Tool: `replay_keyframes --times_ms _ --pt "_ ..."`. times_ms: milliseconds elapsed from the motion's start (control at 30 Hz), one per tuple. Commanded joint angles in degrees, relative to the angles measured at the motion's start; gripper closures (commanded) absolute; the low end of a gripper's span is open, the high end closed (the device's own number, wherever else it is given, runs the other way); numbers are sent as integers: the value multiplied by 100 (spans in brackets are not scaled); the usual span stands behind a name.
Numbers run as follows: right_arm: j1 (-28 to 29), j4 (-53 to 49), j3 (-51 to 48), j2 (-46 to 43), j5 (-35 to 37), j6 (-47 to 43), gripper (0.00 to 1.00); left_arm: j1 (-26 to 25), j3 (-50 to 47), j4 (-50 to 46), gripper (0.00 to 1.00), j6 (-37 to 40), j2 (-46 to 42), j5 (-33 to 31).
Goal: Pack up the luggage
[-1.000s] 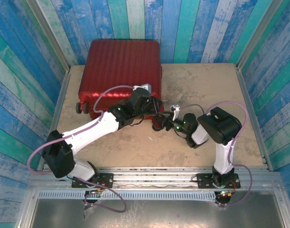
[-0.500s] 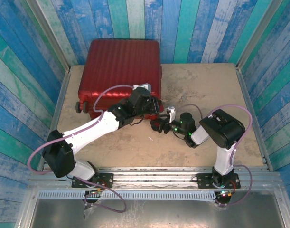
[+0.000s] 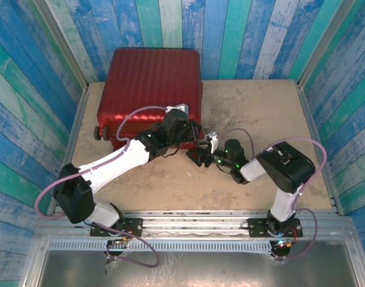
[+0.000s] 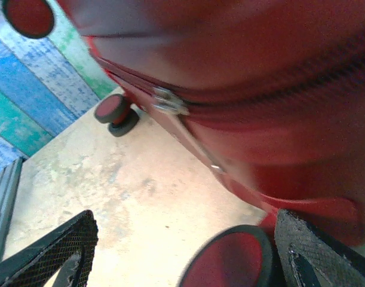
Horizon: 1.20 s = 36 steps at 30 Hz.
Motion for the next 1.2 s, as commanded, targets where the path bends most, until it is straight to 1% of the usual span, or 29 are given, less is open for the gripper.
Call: replay_keyframes --times_ms 0,100,200,600,967,1167 --pt "126 -588 -203 -591 85 -420 20 -208 416 1034 100 338 117 579" --pt "126 -968 -197 -924 233 -549 20 -208 424 1060 100 321 139 586" --pt "126 -1121 -77 -900 181 -542 19 -208 433 1087 100 293 160 620" --pt "126 100 276 193 -29 -110 19 -208 459 1043 100 271 161 649" --pt "126 20 504 515 -53 -79 21 -208 459 1057 100 272 187 666" --pt "134 148 598 759 -56 44 24 -208 527 1061 100 269 240 719"
